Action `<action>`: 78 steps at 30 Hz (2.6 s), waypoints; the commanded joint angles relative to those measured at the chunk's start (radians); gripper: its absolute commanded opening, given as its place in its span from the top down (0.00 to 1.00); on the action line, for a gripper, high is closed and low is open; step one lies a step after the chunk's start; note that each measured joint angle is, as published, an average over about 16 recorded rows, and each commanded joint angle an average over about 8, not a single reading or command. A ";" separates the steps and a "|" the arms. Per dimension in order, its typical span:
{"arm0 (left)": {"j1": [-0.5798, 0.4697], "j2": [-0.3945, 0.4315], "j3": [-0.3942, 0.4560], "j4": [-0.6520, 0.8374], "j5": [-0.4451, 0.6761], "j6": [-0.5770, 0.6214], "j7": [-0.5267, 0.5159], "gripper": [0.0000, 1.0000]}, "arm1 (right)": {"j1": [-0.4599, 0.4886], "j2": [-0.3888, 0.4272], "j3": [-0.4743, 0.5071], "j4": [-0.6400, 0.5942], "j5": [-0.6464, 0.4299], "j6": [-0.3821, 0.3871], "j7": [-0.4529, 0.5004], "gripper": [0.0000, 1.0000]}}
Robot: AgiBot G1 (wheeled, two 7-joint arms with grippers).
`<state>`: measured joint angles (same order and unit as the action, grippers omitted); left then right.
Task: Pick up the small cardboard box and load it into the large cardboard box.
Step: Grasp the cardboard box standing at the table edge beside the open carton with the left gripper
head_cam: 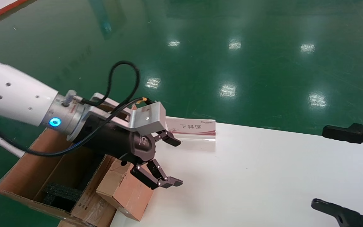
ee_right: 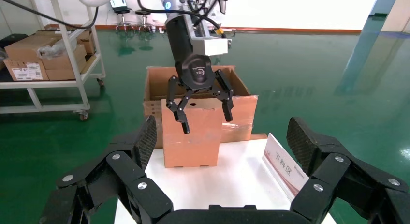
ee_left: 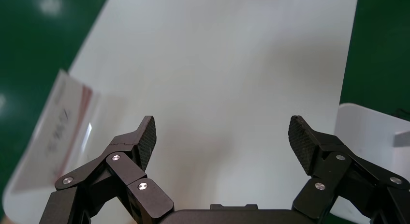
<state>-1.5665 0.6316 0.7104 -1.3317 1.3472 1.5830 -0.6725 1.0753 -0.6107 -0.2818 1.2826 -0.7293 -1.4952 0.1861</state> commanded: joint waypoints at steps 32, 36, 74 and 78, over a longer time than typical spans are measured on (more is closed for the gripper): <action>-0.577 0.102 0.731 -0.025 0.176 -0.005 -0.534 0.00 | 0.001 0.001 -0.002 0.000 0.002 0.001 -0.001 0.00; -0.620 0.113 0.807 -0.026 0.154 -0.010 -0.565 0.00 | 0.001 0.001 -0.003 0.000 0.002 0.001 -0.001 0.00; -0.657 0.123 1.074 -0.027 0.099 -0.096 -0.669 0.00 | 0.001 0.002 -0.005 0.000 0.004 0.002 -0.003 0.00; -0.651 0.129 1.081 -0.028 0.110 -0.105 -0.673 0.00 | 0.001 0.002 -0.006 0.000 0.004 0.002 -0.003 0.00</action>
<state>-2.2175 0.7604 1.7906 -1.3594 1.4543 1.4789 -1.3433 1.0765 -0.6084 -0.2873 1.2825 -0.7255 -1.4927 0.1834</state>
